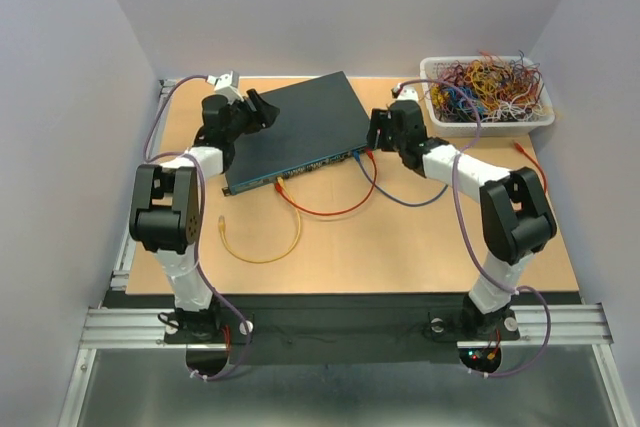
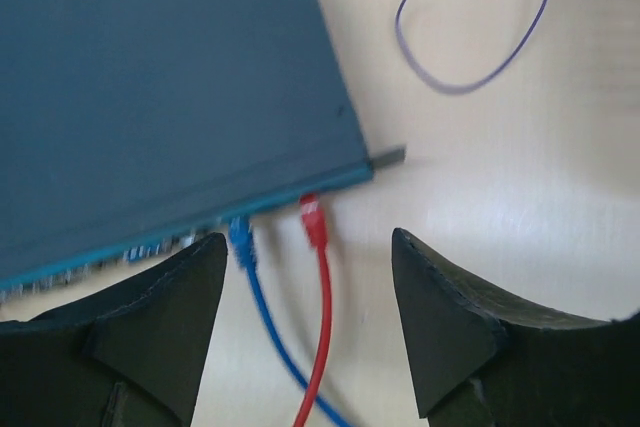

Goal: Insert the plug into the switch port

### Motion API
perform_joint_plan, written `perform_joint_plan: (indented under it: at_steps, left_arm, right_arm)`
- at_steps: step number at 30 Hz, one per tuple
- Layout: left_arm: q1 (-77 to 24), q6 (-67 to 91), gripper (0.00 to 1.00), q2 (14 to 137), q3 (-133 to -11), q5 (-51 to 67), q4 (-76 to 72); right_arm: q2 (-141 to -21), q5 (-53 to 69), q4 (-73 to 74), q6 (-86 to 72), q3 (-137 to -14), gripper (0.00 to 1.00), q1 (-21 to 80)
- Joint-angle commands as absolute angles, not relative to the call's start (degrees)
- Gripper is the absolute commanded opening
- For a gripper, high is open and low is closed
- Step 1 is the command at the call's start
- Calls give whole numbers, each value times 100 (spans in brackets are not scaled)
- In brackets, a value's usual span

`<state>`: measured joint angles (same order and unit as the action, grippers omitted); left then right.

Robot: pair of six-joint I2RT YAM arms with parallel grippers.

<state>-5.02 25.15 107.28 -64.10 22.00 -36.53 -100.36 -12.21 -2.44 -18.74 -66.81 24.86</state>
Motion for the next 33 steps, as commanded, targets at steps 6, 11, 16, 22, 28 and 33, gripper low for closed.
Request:
perform_joint_plan:
  at_steps: [6,11,16,22,28,33]
  left_arm:
    - [-1107,2320,75,9537,-5433,1846,-3612]
    - [-1344,2355,75,9369,-5221,1696,-3595]
    - [-1459,2373,75,9185,-5124,1644,-3586]
    - [-1476,2364,75,8939,-4957,1600,-3533]
    - [-1468,2382,75,8789,-4808,1556,-3533]
    - [-1512,2399,75,8745,-4764,1538,-3533]
  right_arm:
    - [-11301,-265,-668,-2153,-8383,71,1732]
    - [-11873,386,-633,-2153,-9086,71,1705]
    - [-12304,666,-466,-2224,-9202,69,1705]
    - [-12550,668,-194,-2233,-9158,66,1723]
    - [-12455,615,245,-2127,-8992,65,1801]
    - [-12016,615,308,-2127,-8404,64,2021]
